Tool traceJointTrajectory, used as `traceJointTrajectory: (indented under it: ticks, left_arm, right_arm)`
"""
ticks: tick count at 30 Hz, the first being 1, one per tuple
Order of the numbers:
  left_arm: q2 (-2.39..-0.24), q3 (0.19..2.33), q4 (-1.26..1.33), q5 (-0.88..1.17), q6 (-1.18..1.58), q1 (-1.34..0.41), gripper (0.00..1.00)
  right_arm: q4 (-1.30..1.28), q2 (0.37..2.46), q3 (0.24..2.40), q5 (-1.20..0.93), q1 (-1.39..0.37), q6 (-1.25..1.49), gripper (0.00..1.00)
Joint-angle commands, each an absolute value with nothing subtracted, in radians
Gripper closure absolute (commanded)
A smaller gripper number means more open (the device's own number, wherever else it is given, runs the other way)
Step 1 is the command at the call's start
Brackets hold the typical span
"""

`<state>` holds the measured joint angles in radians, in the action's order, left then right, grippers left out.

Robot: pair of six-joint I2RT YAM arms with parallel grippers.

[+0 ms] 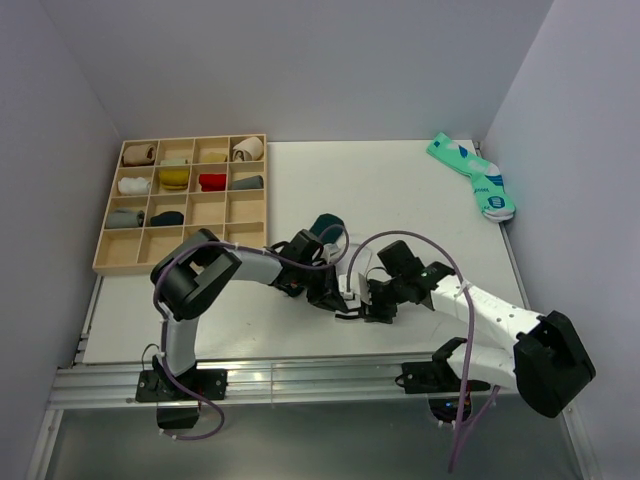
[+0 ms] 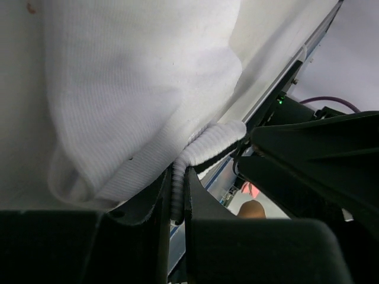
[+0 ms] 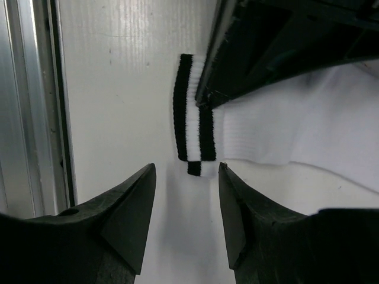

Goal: Roll the socks
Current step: Roll the sock at the center of the board.

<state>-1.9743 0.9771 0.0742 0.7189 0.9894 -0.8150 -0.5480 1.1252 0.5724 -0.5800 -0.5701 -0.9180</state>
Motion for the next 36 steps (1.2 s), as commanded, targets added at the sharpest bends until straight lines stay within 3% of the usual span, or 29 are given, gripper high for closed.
traceJointTrajectory:
  ticks: [1,23,26,29,36]
  left_arm:
    - [-2.029,0.928,0.046,0.695,0.971,-0.812,1.00]
    - [-2.066,0.940,0.098,0.805,0.954,-0.795,1.00]
    - [-2.063,0.930,0.138,0.834,0.969,-0.795,1.00]
    - [-2.057,0.933,0.152,0.851,0.971,-0.795,0.96]
    - [-2.036,0.963,0.167,0.841,0.954,-0.773,0.78]
  right_arm:
    - [-0.480,1.115,0.554,-0.552,-0.624,-0.928,0.46]
    - [-0.299,1.224,0.509,-0.393,-0.788,-0.851,0.53]
    - [-0.293,1.239,0.514,-0.382,-0.793,-0.841,0.57]
    - [-0.304,1.255,0.518,-0.385,-0.793,-0.833,0.68]
    - [-0.389,1.259,0.532,-0.348,-0.792,-0.841,0.83]
